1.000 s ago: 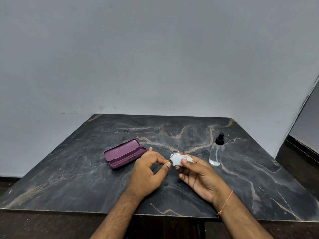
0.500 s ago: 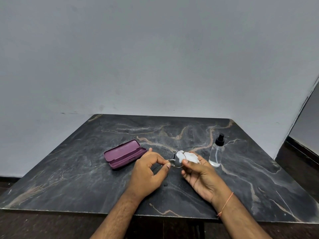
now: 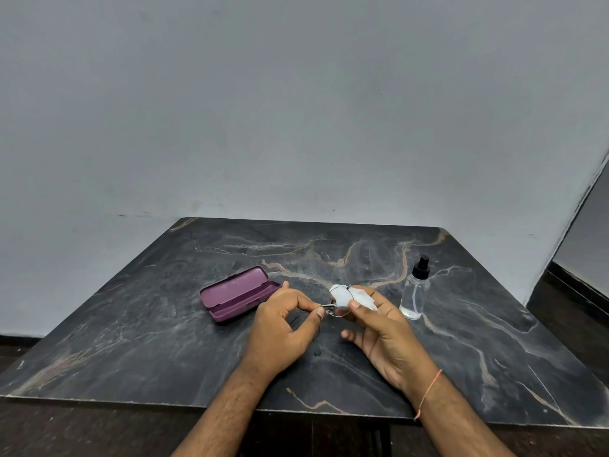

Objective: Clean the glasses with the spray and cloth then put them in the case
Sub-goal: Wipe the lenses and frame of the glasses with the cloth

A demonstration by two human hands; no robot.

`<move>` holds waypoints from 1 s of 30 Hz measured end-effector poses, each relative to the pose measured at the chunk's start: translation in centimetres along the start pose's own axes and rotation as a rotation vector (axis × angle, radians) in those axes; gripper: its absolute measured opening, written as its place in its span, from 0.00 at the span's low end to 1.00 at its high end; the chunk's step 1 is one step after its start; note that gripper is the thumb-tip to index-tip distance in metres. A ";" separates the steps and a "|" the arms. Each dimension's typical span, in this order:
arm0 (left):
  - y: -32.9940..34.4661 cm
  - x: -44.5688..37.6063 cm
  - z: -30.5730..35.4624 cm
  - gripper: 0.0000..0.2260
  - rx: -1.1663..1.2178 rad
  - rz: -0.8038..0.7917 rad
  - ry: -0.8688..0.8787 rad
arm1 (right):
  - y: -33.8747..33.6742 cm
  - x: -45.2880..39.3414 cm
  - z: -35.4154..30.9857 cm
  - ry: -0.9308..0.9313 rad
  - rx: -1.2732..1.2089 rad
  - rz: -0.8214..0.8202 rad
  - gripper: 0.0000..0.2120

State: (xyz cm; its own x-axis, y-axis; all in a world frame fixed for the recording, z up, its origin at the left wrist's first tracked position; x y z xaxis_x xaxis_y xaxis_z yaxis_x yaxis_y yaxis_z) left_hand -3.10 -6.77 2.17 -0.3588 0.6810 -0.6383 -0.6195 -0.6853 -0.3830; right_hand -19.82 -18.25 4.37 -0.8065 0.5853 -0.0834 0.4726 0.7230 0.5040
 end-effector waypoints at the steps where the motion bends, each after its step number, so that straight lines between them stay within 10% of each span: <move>1: 0.0 0.0 0.0 0.03 0.006 0.009 -0.010 | -0.2 -0.1 0.0 -0.001 -0.015 -0.006 0.17; 30: 0.2 0.1 -0.1 0.03 -0.009 -0.028 -0.016 | -0.6 -0.5 0.3 0.096 -0.072 0.011 0.12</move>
State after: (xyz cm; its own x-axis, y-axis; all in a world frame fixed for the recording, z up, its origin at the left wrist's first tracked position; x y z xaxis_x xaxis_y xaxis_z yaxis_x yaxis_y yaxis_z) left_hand -3.19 -6.91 1.98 -0.3523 0.7041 -0.6165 -0.6232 -0.6680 -0.4068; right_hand -19.61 -18.89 3.86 -0.8334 0.5527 0.0039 0.4577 0.6862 0.5654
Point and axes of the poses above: each hand's wrist, its own x-axis away from the middle knuckle, its own y-axis out of the palm, z = x × y, the point moved 1 cm from there along -x, towards the middle knuckle, and after that the axes turned 6 degrees about -z, right-handed, at the moved point
